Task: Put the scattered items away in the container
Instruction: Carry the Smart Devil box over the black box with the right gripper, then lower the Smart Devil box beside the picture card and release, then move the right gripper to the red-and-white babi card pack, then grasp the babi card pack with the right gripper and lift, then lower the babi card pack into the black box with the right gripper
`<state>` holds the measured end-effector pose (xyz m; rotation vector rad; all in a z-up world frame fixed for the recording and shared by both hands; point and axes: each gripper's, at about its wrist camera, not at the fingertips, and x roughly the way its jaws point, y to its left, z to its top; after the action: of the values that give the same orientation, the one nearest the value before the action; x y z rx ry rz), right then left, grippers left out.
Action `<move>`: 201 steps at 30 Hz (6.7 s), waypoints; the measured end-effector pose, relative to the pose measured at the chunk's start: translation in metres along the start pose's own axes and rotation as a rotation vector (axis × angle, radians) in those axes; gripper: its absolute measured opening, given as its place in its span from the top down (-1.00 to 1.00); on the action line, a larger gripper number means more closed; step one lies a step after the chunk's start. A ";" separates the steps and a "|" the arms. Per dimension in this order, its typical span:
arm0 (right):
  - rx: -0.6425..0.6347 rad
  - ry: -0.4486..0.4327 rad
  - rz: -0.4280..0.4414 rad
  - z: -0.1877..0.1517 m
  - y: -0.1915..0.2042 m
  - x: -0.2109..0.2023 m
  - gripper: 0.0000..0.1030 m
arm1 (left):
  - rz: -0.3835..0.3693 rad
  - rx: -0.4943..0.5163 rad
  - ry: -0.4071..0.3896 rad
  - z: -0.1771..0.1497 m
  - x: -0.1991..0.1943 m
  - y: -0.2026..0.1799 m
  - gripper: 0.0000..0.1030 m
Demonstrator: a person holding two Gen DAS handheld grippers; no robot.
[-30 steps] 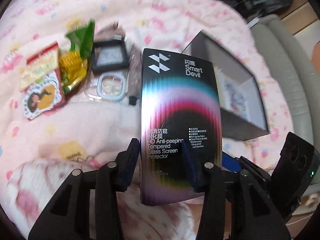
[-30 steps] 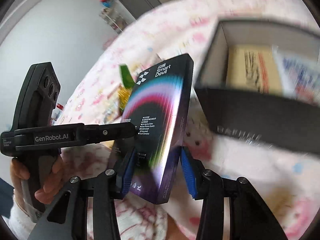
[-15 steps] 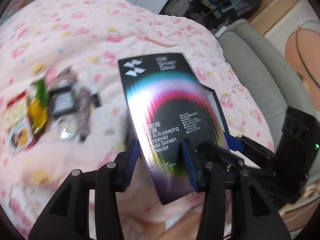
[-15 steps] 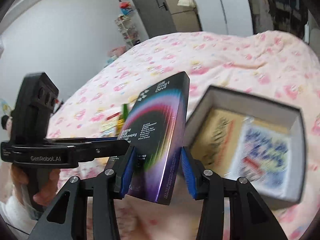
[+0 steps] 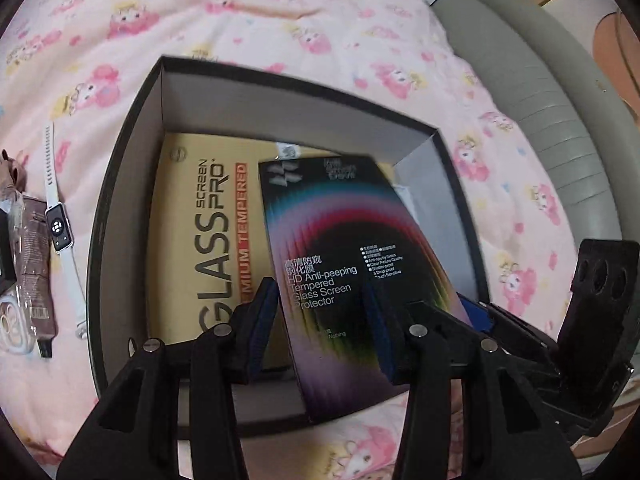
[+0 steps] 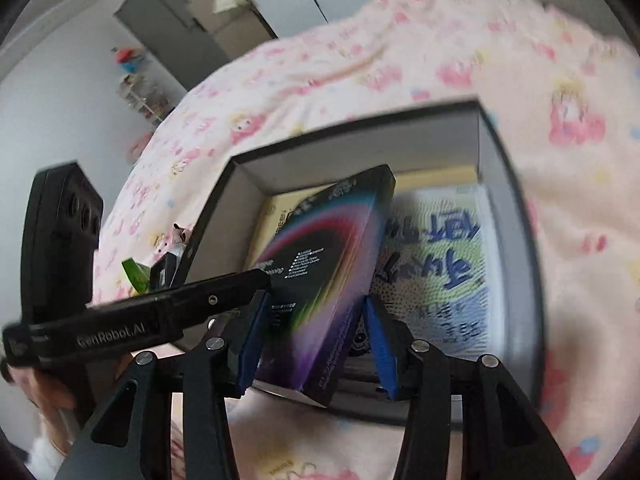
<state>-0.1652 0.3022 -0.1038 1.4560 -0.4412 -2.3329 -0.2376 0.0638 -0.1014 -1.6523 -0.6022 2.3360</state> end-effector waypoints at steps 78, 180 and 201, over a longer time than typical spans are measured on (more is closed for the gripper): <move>0.034 0.096 -0.213 0.063 -0.039 0.053 0.01 | 0.074 -0.084 0.098 0.101 0.063 0.039 0.15; -0.331 0.117 0.188 -0.107 0.264 0.059 0.65 | -0.044 -0.171 -0.207 -0.134 -0.203 0.224 0.16; -0.191 -0.109 -0.120 -0.008 0.046 -0.061 0.63 | -0.128 0.160 -0.102 -0.015 -0.069 -0.030 0.17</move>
<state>-0.1268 0.2880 -0.0390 1.3039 -0.1562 -2.4795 -0.2014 0.0658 -0.0337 -1.3918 -0.5091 2.3204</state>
